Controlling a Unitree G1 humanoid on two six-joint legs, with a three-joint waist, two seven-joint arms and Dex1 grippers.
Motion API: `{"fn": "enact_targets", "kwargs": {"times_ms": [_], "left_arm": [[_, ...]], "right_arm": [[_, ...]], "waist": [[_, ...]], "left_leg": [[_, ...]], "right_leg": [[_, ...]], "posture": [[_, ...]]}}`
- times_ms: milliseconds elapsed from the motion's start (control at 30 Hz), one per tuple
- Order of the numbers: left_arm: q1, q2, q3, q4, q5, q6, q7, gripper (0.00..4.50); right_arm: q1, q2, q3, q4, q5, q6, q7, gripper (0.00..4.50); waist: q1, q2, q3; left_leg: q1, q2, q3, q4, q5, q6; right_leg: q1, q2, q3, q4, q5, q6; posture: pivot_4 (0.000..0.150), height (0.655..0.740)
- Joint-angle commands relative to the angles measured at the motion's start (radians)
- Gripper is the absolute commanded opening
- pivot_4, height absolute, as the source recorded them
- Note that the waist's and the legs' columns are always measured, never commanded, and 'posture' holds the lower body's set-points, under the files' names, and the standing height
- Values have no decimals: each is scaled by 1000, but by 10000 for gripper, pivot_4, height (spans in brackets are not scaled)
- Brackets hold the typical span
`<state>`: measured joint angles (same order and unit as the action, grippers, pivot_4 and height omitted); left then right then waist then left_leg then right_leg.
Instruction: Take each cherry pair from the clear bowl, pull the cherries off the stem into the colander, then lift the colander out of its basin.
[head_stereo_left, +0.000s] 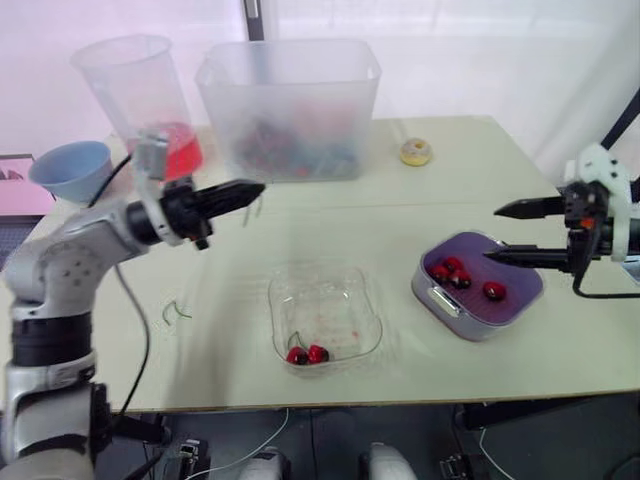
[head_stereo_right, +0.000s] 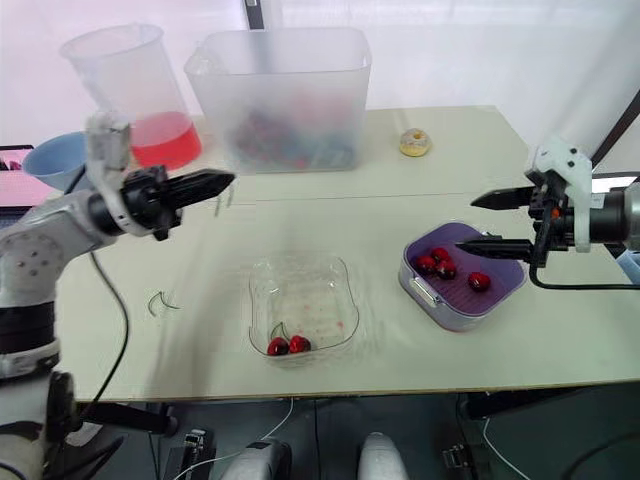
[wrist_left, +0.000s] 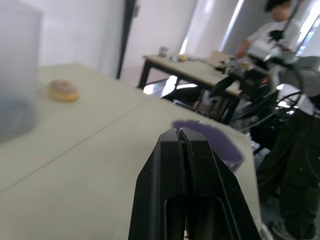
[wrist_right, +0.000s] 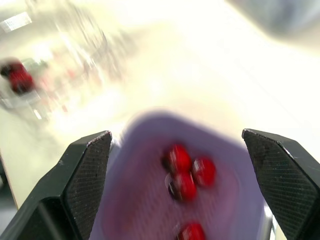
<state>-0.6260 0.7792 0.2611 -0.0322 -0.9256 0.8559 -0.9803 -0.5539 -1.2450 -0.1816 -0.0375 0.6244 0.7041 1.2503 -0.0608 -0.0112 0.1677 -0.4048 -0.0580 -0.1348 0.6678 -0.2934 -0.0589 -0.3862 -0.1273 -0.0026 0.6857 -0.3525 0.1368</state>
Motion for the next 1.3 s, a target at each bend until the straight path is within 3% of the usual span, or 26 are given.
{"fn": "enact_targets", "kwargs": {"times_ms": [33,167,467,733,900,1033,1300], "left_arm": [[114,120,72,74,38,4,-92,0],[237,214,95,201,54,58,-160,0],[257,159,-12,416,230,13,-112,0],[201,146,-61,575,308,7,-183,0],[164,151,-48,606,338,-23,-188,24491],[144,189,-20,528,317,7,-197,44417],[94,209,114,391,207,65,-201,44417]], "right_arm": [[-33,24,-56,-62,73,44,-4,44718],[-43,50,-64,-124,133,92,-8,44718],[-12,40,-112,-342,297,205,-9,44718],[-7,38,-170,-375,384,256,-59,44718],[-12,37,-181,-371,409,266,-79,45000],[-19,35,-187,-353,417,260,-74,45000],[-44,28,-174,-327,420,255,-62,45000]], "waist": [[0,1,0],[1,1,1],[17,2,1],[14,1,0],[15,1,0],[14,1,0],[13,1,0]], "left_leg": [[0,0,-1,0,0,0],[0,1,-3,-1,0,0],[-1,0,-4,0,0,-1],[0,-2,-4,0,0,-1],[0,-1,-4,0,0,-1],[0,-2,-4,0,0,-1],[0,-1,-4,0,0,-1]], "right_leg": [[0,0,0,0,0,0],[-1,0,0,0,0,0],[-1,-2,0,0,0,0],[-1,-2,0,1,0,0],[-1,-1,0,1,0,0],[-1,-2,0,1,0,0],[-2,-2,0,1,0,0]], "posture": [[1500,7400],[1500,7400],[1500,7400],[1500,7400],[1500,7400],[1500,7400],[1500,7400]]}}
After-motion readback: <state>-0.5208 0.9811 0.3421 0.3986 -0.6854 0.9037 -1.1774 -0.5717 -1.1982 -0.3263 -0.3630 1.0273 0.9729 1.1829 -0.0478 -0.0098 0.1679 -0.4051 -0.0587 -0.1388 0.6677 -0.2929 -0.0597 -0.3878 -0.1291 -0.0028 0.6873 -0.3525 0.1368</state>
